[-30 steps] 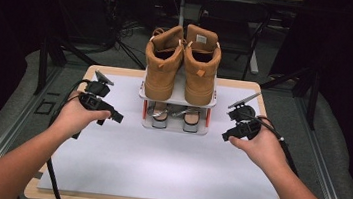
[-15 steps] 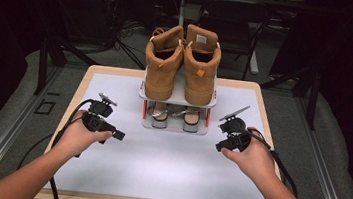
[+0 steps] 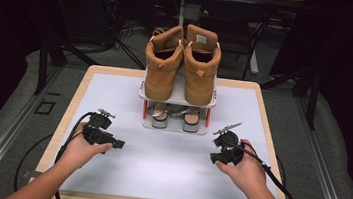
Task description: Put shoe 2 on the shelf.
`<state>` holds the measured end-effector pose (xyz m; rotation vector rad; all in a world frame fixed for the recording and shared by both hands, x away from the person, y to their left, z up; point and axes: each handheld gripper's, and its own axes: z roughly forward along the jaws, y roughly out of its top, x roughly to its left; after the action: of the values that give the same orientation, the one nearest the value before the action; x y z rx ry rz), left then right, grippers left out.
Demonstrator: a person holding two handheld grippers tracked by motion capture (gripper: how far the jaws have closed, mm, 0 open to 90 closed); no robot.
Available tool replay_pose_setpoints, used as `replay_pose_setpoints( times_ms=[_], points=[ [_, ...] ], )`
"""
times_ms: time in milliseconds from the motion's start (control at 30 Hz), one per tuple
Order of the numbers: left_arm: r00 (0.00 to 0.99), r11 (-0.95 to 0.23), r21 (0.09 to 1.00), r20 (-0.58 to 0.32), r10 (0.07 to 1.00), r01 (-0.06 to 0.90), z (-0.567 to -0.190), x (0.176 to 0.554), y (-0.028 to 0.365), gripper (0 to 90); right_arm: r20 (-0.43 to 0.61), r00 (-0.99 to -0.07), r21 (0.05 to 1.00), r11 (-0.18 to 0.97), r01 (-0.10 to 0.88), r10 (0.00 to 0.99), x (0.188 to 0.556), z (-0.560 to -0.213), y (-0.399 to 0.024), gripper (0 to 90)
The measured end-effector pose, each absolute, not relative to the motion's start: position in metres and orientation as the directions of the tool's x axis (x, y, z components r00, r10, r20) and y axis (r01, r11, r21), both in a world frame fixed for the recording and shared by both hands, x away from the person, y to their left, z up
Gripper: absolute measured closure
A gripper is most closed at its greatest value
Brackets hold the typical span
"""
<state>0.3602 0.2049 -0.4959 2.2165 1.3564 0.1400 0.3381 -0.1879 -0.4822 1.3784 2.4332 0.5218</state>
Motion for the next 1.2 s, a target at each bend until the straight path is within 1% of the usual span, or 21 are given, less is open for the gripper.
replay_pose_setpoints(
  times_ms=[100,133,200,233,267,367,400,500,533,600,667,700,833,900,1033,1200],
  points=[
    [0.491,-0.341,0.520,-0.181,0.852,0.783,-0.505,0.357,0.209,39.7,-0.087,-0.500,0.436,0.484,0.758,0.862,0.337,-0.490,-0.187,46.3],
    [0.486,-0.334,0.527,-0.178,0.855,0.781,-0.507,0.356,0.209,39.8,-0.061,-0.498,0.452,0.469,0.759,0.865,0.337,-0.496,-0.186,45.0],
    [0.485,-0.328,0.544,-0.170,0.858,0.772,-0.512,0.354,0.212,39.7,-0.036,-0.515,0.467,0.470,0.749,0.856,0.336,-0.502,-0.189,46.2],
    [0.480,-0.318,0.557,-0.171,0.861,0.767,-0.515,0.353,0.213,39.8,-0.007,-0.507,0.495,0.444,0.747,0.862,0.336,-0.508,-0.189,46.7],
    [0.479,-0.310,0.571,-0.170,0.861,0.760,-0.517,0.352,0.214,39.8,-0.002,-0.502,0.492,0.438,0.753,0.865,0.336,-0.511,-0.191,47.2],
    [0.483,-0.297,0.601,-0.170,0.859,0.742,-0.525,0.347,0.216,39.8,-0.031,-0.487,0.520,0.430,0.738,0.873,0.333,-0.519,-0.197,47.6],
    [0.481,-0.293,0.610,-0.167,0.860,0.736,-0.528,0.345,0.216,39.8,-0.001,-0.479,0.550,0.401,0.733,0.878,0.331,-0.523,-0.198,47.6],
    [0.488,-0.292,0.630,-0.159,0.858,0.720,-0.536,0.340,0.216,39.8,0.009,-0.463,0.598,0.366,0.713,0.886,0.325,-0.529,-0.203,47.5],
    [0.488,-0.290,0.631,-0.162,0.858,0.719,-0.537,0.339,0.216,39.8,0.016,-0.464,0.634,0.349,0.690,0.886,0.322,-0.532,-0.204,47.4],
    [0.492,-0.284,0.640,-0.170,0.854,0.714,-0.541,0.337,0.217,39.7,0.027,-0.461,0.673,0.325,0.665,0.887,0.319,-0.535,-0.205,47.0],
    [0.491,-0.274,0.647,-0.177,0.853,0.711,-0.544,0.335,0.218,39.7,-0.009,-0.466,0.682,0.346,0.644,0.885,0.314,-0.534,-0.209,46.5],
    [0.490,-0.275,0.648,-0.175,0.854,0.711,-0.545,0.334,0.218,39.7,-0.004,-0.462,0.708,0.329,0.625,0.887,0.313,-0.536,-0.208,46.5],
    [0.479,-0.262,0.677,-0.151,0.865,0.688,-0.547,0.331,0.220,39.7,-0.001,-0.451,0.721,0.314,0.618,0.892,0.309,-0.539,-0.209,46.1],
    [0.480,-0.256,0.687,-0.154,0.863,0.680,-0.547,0.330,0.222,39.7,-0.017,-0.455,0.722,0.326,0.611,0.890,0.308,-0.540,-0.211,46.0],
    [0.479,-0.247,0.702,-0.152,0.865,0.668,-0.549,0.327,0.224,39.7,-0.010,-0.464,0.750,0.313,0.583,0.886,0.304,-0.543,-0.209,46.0],
    [0.487,-0.273,0.695,-0.127,0.864,0.665,-0.554,0.327,0.226,39.6,-0.013,-0.480,0.766,0.317,0.559,0.877,0.300,-0.544,-0.207,45.6]
  ],
)
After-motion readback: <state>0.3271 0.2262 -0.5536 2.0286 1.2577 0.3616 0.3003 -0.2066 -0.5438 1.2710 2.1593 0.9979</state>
